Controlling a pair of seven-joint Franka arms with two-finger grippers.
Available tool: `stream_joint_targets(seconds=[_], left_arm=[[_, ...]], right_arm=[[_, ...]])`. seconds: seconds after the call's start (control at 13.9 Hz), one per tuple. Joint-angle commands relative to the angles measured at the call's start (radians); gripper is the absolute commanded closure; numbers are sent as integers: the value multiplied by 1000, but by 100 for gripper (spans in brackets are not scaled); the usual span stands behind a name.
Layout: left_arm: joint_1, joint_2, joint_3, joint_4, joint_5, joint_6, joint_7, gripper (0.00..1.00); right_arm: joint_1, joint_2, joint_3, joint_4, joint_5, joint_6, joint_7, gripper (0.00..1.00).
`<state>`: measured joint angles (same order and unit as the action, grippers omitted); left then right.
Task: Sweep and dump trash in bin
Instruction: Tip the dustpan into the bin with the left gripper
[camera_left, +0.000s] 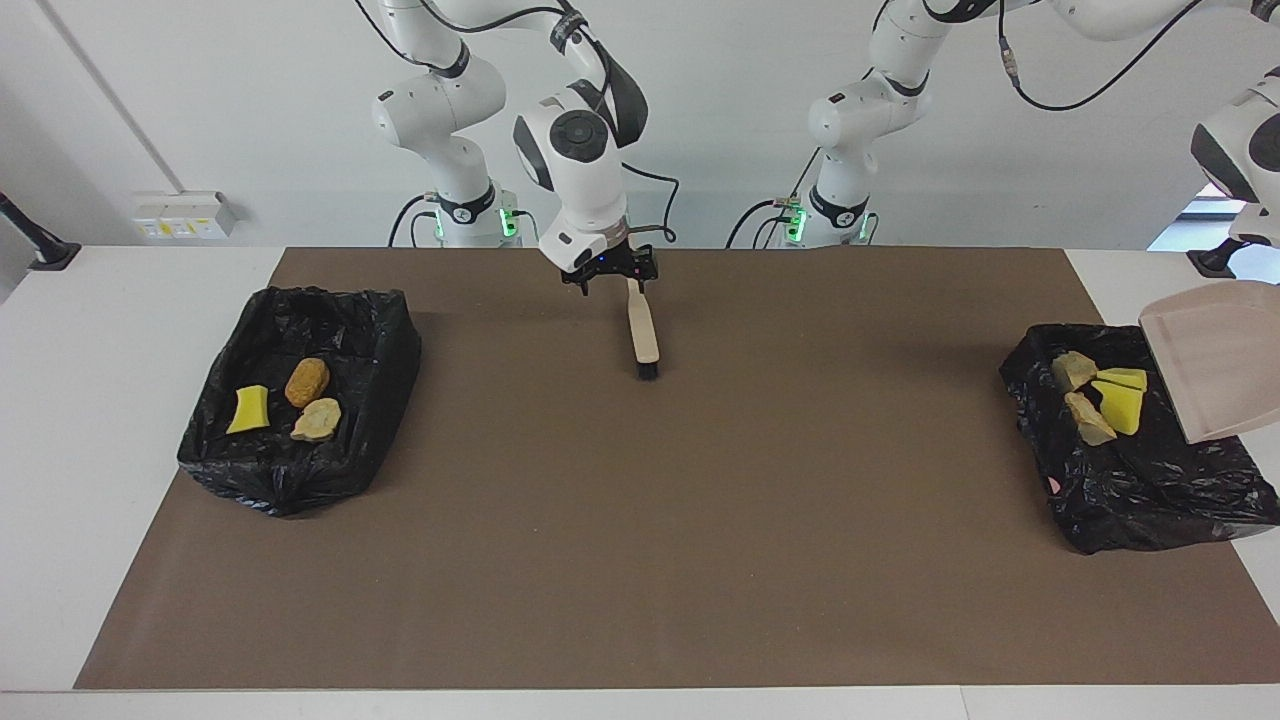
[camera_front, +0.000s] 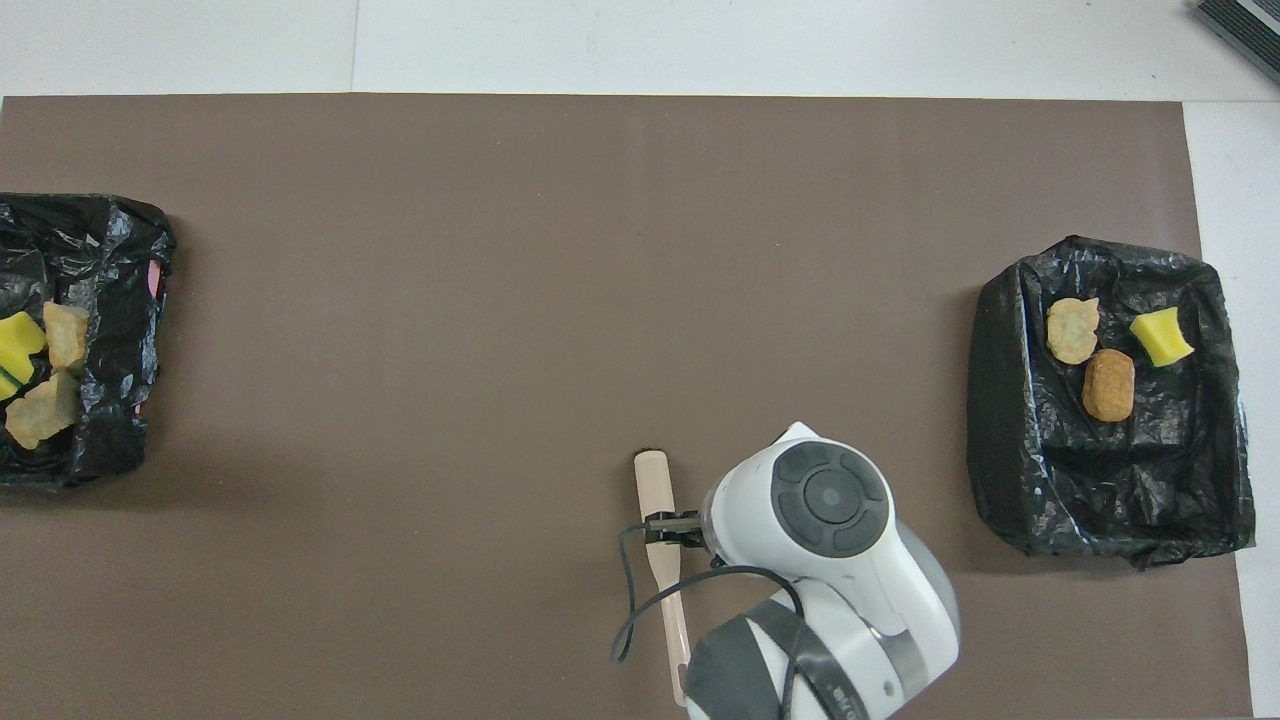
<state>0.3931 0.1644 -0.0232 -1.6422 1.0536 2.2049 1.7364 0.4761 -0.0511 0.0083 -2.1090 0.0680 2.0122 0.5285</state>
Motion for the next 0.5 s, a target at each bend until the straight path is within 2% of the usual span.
stream_joint_targets(seconds=[0.0, 0.22, 0.36, 0.43], left_arm=[[-51, -45, 9, 7, 22, -33, -17, 100], [-82, -60, -4, 50, -22, -152, -11, 100], [-83, -72, -21, 53, -166, -218, -11, 100], [-85, -72, -35, 53, -200, -261, -9, 100]], right_arm=[[-69, 7, 7, 85, -54, -76, -54, 0], [-178, -3, 5, 173, -54, -185, -192, 0], [-252, -12, 4, 228, -54, -243, -261, 0], [-286, -15, 2, 259, -56, -269, -295, 0]])
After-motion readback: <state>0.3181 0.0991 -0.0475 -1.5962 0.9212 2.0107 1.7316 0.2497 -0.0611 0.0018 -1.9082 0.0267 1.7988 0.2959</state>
